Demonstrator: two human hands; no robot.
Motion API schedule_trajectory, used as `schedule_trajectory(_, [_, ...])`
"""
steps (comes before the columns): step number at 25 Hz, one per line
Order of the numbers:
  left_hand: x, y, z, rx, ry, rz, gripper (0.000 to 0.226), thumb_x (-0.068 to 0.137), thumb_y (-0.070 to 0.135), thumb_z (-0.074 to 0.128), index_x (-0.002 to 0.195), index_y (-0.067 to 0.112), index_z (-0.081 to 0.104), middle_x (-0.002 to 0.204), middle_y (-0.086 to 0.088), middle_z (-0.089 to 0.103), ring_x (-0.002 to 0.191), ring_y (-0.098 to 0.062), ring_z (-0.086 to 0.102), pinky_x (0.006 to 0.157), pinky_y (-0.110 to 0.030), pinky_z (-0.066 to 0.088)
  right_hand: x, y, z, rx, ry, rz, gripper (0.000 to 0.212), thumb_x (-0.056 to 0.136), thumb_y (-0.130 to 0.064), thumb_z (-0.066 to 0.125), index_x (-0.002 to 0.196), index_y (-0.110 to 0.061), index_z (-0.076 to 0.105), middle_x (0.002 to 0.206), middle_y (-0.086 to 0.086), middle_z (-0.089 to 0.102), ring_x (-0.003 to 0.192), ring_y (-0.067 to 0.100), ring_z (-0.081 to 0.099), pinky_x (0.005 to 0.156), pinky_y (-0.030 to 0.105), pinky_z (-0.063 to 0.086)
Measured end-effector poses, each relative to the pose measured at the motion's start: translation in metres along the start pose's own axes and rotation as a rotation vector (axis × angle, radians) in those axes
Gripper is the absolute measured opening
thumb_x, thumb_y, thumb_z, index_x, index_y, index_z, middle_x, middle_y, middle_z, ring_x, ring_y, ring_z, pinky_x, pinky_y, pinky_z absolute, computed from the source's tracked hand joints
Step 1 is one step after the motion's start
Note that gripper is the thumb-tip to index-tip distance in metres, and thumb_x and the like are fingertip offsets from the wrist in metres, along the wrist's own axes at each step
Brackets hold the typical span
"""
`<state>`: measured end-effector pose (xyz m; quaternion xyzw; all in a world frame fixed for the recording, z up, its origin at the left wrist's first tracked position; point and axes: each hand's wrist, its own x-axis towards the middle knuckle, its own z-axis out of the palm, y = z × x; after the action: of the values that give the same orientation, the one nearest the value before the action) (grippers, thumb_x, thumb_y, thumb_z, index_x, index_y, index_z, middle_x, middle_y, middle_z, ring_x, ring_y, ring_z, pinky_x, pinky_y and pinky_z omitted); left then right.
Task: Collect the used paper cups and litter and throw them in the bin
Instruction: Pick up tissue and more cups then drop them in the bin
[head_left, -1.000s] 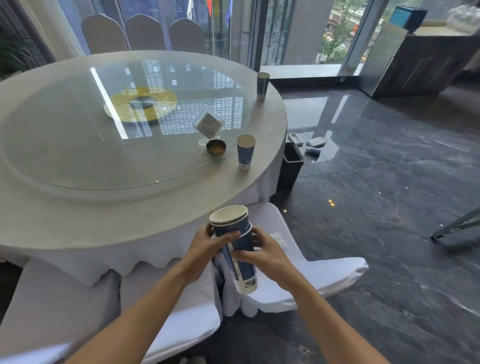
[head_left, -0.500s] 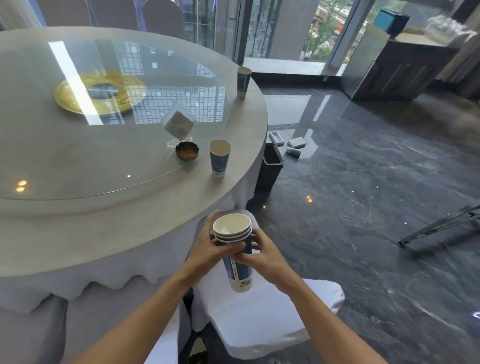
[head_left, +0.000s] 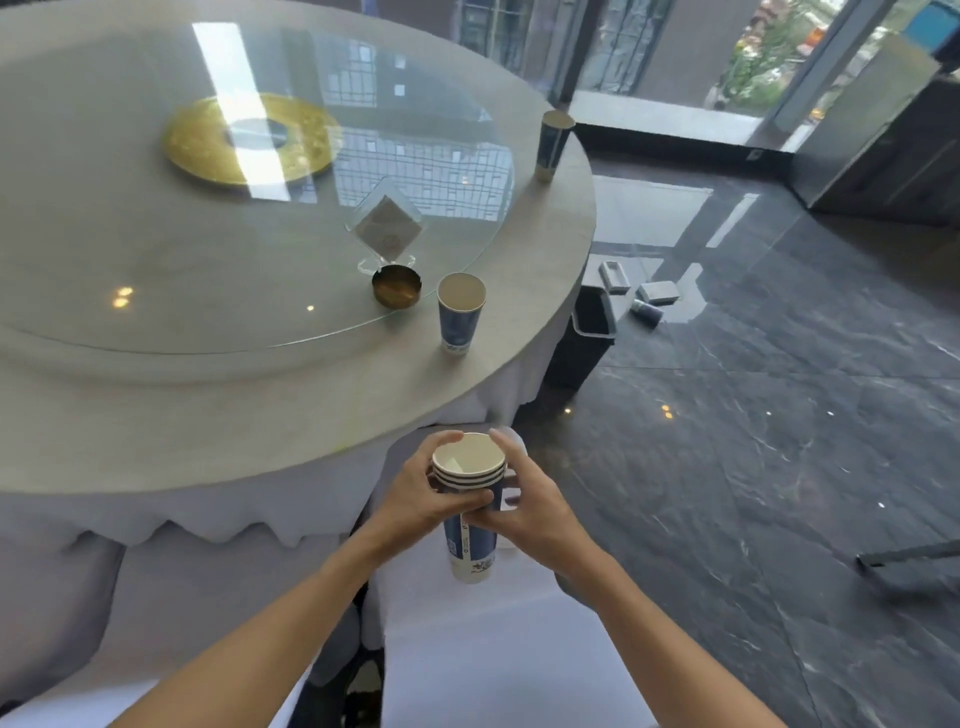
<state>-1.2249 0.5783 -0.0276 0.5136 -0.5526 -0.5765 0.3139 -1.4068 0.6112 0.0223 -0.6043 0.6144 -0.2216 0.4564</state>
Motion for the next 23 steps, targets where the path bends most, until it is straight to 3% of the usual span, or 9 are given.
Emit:
schedule_trajectory(3, [0.009,-0.012,0.026,0.034,0.099,-0.056,0.097,0.069,0.026,0.098,0.149,0.037,0.045,0.129,0.03,0.061,0.122,0.003,0.063,0.098,-0.014,0.05,0.03,0.041,-0.02,-0.102,-0.116,-0.055,0.076,0.084,-0.032,0.083,0.142,-0.052,0.039,0.125,-0.03,0.059,0.111,0.003,0.062,0.094,0.032,0.059])
schedule_trajectory(5, [0.01,-0.023,0.046,0.048,0.201,-0.108,0.103,0.064,0.034,0.099,0.149,0.043,0.043,0.131,0.026,0.063,0.122,0.0,0.064,0.101,-0.02,0.052,0.045,0.067,-0.035,-0.158,-0.237,-0.09,0.074,0.088,-0.028,0.079,0.15,-0.037,0.039,0.133,-0.014,0.061,0.112,0.007,0.064,0.096,0.036,0.058])
schedule_trajectory(9, [0.008,-0.044,0.08,0.097,0.346,-0.182,0.095,0.064,0.025,0.099,0.138,0.049,0.045,0.117,0.031,0.068,0.11,0.018,0.061,0.096,-0.018,0.052,0.068,0.105,-0.06,-0.235,-0.42,-0.147,0.06,0.096,-0.01,0.066,0.15,-0.033,0.048,0.137,-0.007,0.062,0.111,0.01,0.067,0.096,0.035,0.057])
schedule_trajectory(12, [0.01,-0.061,0.094,0.09,0.374,-0.219,0.094,0.058,0.032,0.096,0.137,0.051,0.048,0.121,0.032,0.067,0.119,-0.003,0.064,0.106,-0.037,0.054,0.084,0.122,-0.066,-0.222,-0.437,-0.137,0.045,0.096,-0.009,0.064,0.136,-0.029,0.063,0.118,-0.01,0.071,0.101,0.008,0.071,0.092,0.031,0.057])
schedule_trajectory(13, [0.012,-0.068,0.097,0.097,0.375,-0.233,0.094,0.059,0.03,0.097,0.138,0.048,0.048,0.121,0.032,0.066,0.119,-0.006,0.064,0.105,-0.035,0.054,0.091,0.125,-0.065,-0.194,-0.438,-0.122,0.039,0.096,-0.01,0.065,0.132,-0.025,0.067,0.114,-0.01,0.072,0.099,0.008,0.072,0.091,0.031,0.057])
schedule_trajectory(18, [0.039,-0.113,0.1,0.118,0.491,-0.265,0.085,0.067,0.017,0.099,0.134,0.033,0.049,0.12,0.031,0.059,0.115,-0.006,0.058,0.085,0.001,0.04,0.141,0.169,-0.037,-0.072,-0.398,0.022,0.035,0.095,-0.006,0.064,0.128,-0.017,0.069,0.121,0.001,0.071,0.093,0.011,0.07,0.083,0.032,0.057])
schedule_trajectory(20, [0.05,-0.138,0.1,0.111,0.516,-0.292,0.086,0.067,0.019,0.099,0.137,0.028,0.051,0.122,0.022,0.061,0.118,-0.007,0.057,0.086,0.002,0.039,0.164,0.198,-0.017,-0.085,-0.359,0.102,0.041,0.095,-0.011,0.064,0.135,-0.02,0.062,0.126,0.006,0.068,0.094,0.013,0.069,0.085,0.037,0.059])
schedule_trajectory(23, [0.061,-0.169,0.097,0.127,0.511,-0.31,0.087,0.067,0.022,0.099,0.14,0.028,0.051,0.13,0.016,0.062,0.12,-0.007,0.057,0.09,-0.005,0.042,0.189,0.246,0.018,-0.317,-0.35,0.189,0.055,0.095,-0.018,0.064,0.147,-0.029,0.049,0.137,0.008,0.057,0.105,0.024,0.066,0.089,0.042,0.057])
